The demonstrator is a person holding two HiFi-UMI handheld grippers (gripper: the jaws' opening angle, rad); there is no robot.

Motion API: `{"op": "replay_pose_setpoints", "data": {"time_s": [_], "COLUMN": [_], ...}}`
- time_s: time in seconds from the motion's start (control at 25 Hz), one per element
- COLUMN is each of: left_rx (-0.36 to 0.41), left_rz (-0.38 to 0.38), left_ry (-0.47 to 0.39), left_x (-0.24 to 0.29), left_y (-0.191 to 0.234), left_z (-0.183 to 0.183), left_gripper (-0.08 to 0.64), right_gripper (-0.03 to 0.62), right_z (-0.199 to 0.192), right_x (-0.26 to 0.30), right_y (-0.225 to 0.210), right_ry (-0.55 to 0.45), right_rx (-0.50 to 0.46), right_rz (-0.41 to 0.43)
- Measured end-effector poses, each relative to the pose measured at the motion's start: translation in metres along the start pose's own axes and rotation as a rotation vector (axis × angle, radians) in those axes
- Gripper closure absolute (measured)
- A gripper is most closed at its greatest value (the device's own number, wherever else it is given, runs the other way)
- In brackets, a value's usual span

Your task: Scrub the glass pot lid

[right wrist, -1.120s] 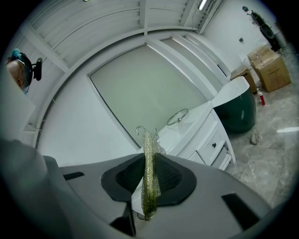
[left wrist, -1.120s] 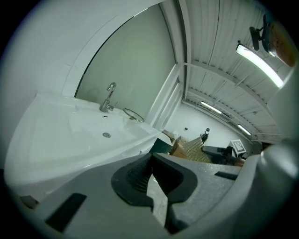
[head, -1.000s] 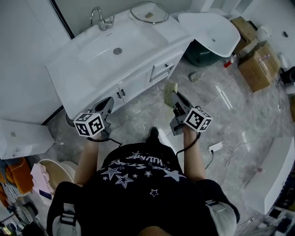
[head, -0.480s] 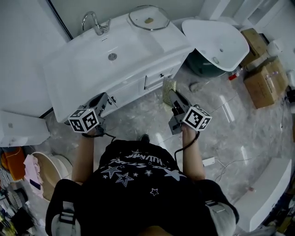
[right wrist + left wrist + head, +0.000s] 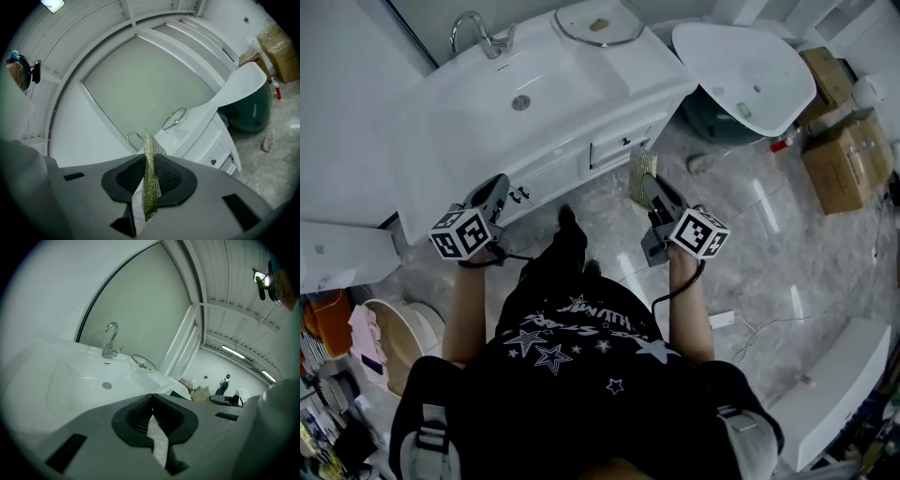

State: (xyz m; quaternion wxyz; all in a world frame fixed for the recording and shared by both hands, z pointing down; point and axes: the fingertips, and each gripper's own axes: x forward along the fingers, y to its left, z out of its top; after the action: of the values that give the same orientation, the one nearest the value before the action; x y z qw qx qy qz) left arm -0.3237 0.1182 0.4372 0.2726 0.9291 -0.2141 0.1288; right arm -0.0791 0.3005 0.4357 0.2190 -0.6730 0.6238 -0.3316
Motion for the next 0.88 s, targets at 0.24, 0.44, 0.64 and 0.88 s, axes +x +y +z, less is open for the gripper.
{"op": "replay_pose_setpoints", "data": {"time_s": [0.24,0.44,0.64,0.88], "left_rx": [-0.021,-0.048,-0.064,-0.067], "left_rz": [-0.050,-0.081,-0.134,-0.176], "left_ry": [0.012,0.013,0.015,0.032], "left_x": [0.050,0.108,0.172,0.233], "left_y": [0.011,0.032,0.051,0.071], "left_z": [0.012,0.039,0.077,0.118], "left_gripper": [0.551,0.551,0.551,0.551], "right_gripper": [0.525,0.523,0.523,0.523], "right_z": [0.023,0.048,0.089,0.125], "right_x": [0.027,0.066,0.126,0.202], "right_y": [-0.020,-0.043,-0.058,-0.061], "right_ry": [-0.004,0.008,0.019,0.064], "right_rx": [-0.017,-0.028,-0.052,-0.110], "right_rz": [-0.041,-0.079,-0.093,-0.080]}}
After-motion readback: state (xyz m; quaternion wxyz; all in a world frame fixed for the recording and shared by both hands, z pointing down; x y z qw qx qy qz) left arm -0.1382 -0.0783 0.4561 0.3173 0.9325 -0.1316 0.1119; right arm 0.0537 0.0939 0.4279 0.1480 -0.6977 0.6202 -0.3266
